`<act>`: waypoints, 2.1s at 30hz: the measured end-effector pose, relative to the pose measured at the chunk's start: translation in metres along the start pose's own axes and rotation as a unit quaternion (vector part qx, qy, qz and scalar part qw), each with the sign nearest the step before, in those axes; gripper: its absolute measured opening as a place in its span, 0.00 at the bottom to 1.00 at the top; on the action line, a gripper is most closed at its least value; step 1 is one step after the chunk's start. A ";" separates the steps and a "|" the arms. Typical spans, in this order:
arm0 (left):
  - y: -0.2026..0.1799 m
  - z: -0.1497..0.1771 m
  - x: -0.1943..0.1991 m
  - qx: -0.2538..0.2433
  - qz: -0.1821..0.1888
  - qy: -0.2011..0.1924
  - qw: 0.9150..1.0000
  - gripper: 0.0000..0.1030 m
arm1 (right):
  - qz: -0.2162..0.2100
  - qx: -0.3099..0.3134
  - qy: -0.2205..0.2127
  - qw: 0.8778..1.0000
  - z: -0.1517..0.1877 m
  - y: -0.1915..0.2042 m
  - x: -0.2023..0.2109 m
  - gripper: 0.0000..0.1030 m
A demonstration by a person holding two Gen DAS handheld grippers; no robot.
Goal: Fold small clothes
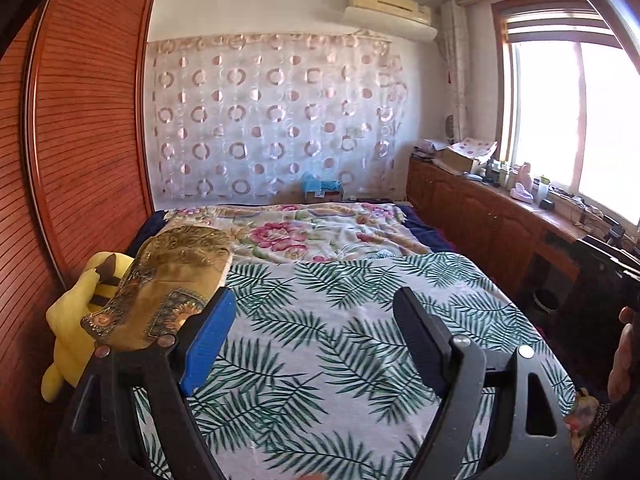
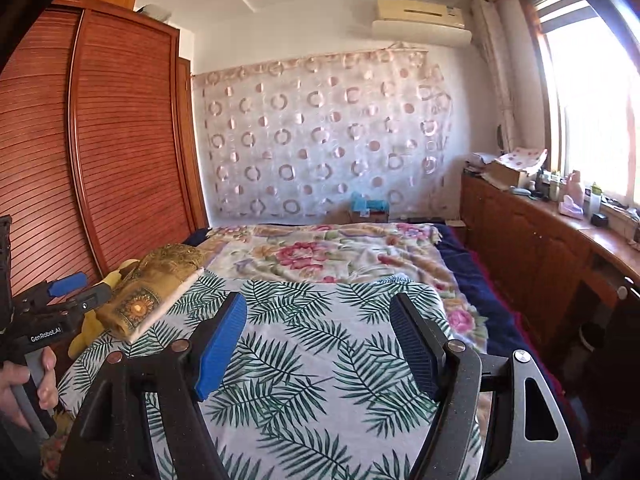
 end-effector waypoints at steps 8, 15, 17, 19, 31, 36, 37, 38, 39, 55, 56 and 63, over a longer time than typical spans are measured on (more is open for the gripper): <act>-0.015 -0.004 0.009 -0.013 -0.004 -0.005 1.000 0.79 | -0.002 -0.001 -0.004 1.000 0.003 0.012 -0.031 0.73; -0.016 -0.004 0.010 -0.012 -0.005 -0.005 1.000 0.79 | -0.003 -0.001 -0.004 1.000 0.007 0.006 -0.043 0.73; -0.016 -0.006 0.012 -0.011 -0.007 -0.005 1.000 0.79 | -0.004 -0.001 -0.003 1.000 0.007 0.006 -0.043 0.73; -0.016 -0.005 0.013 -0.010 -0.007 -0.005 1.000 0.79 | -0.004 -0.001 -0.003 1.000 0.007 0.005 -0.042 0.73; -0.010 -0.003 0.016 -0.008 -0.011 -0.008 1.000 0.79 | -0.005 0.002 -0.005 1.000 0.003 0.002 -0.042 0.73; -0.011 -0.003 0.016 -0.008 -0.010 -0.008 1.000 0.79 | -0.008 0.002 -0.004 1.000 0.004 -0.002 -0.043 0.73; -0.011 -0.003 0.016 -0.008 -0.010 -0.008 1.000 0.79 | -0.008 0.002 -0.004 1.000 0.004 -0.002 -0.043 0.73; -0.010 -0.003 0.017 -0.009 -0.012 -0.009 1.000 0.79 | -0.008 0.002 -0.004 1.000 0.003 -0.003 -0.043 0.73; -0.010 -0.002 0.016 -0.009 -0.013 -0.009 1.000 0.79 | -0.009 0.002 -0.004 1.000 0.004 -0.002 -0.043 0.73; -0.009 -0.001 0.016 -0.008 -0.012 -0.008 1.000 0.79 | -0.009 0.007 -0.005 1.000 0.002 -0.005 -0.044 0.73; -0.009 -0.002 0.016 -0.008 -0.012 -0.008 1.000 0.79 | -0.009 0.007 -0.005 1.000 0.002 -0.005 -0.044 0.73; -0.009 -0.002 0.016 -0.008 -0.013 -0.008 1.000 0.79 | -0.010 0.006 -0.006 1.000 0.001 -0.008 -0.044 0.73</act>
Point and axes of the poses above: each gripper's, at about its wrist camera, not at the fingertips, and x roughly against the way its jaws point, y to its left, z to its underside, the point moved 2 cm from there along -x, roughly the way its jaws point, and after that the axes turned 1 degree about -x, right-handed, at the moved point
